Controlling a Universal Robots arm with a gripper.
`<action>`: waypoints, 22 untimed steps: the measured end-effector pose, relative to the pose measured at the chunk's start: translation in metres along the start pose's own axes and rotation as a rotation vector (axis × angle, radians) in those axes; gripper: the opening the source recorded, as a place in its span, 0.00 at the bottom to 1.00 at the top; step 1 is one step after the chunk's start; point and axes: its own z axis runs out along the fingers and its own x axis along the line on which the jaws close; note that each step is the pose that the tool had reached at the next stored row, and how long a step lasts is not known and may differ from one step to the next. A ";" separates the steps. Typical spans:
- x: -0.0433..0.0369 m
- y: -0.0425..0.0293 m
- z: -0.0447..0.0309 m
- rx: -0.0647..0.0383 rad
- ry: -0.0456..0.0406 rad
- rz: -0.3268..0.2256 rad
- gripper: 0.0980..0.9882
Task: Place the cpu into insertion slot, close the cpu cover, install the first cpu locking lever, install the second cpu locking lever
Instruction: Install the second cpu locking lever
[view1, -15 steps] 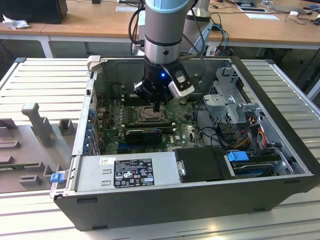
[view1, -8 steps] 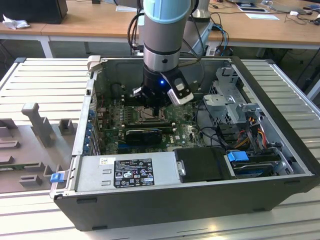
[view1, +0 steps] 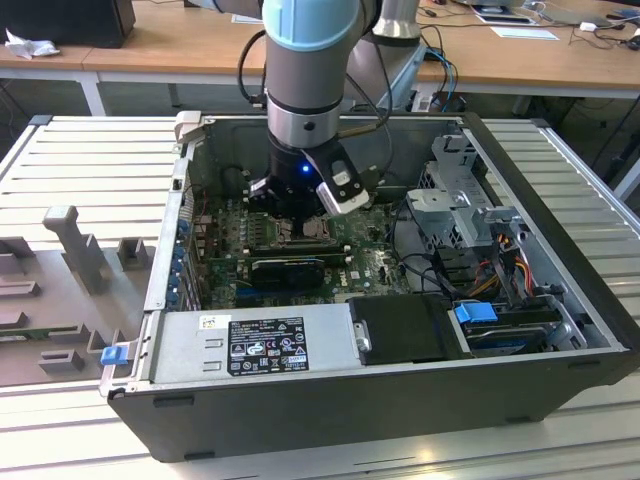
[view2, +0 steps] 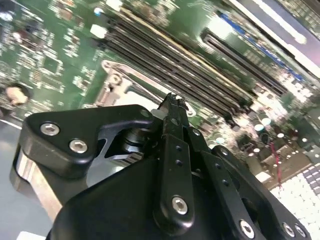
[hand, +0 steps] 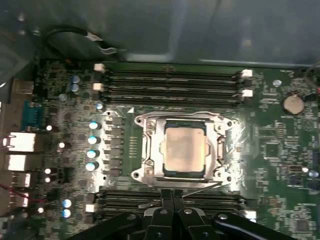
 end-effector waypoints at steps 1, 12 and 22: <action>0.0003 -0.0004 0.0023 -0.001 0.0002 -0.001 0.01; 0.0093 -0.0058 0.0164 -0.029 0.0003 -0.010 0.01; 0.0229 -0.0114 0.0225 -0.074 0.0006 -0.025 0.01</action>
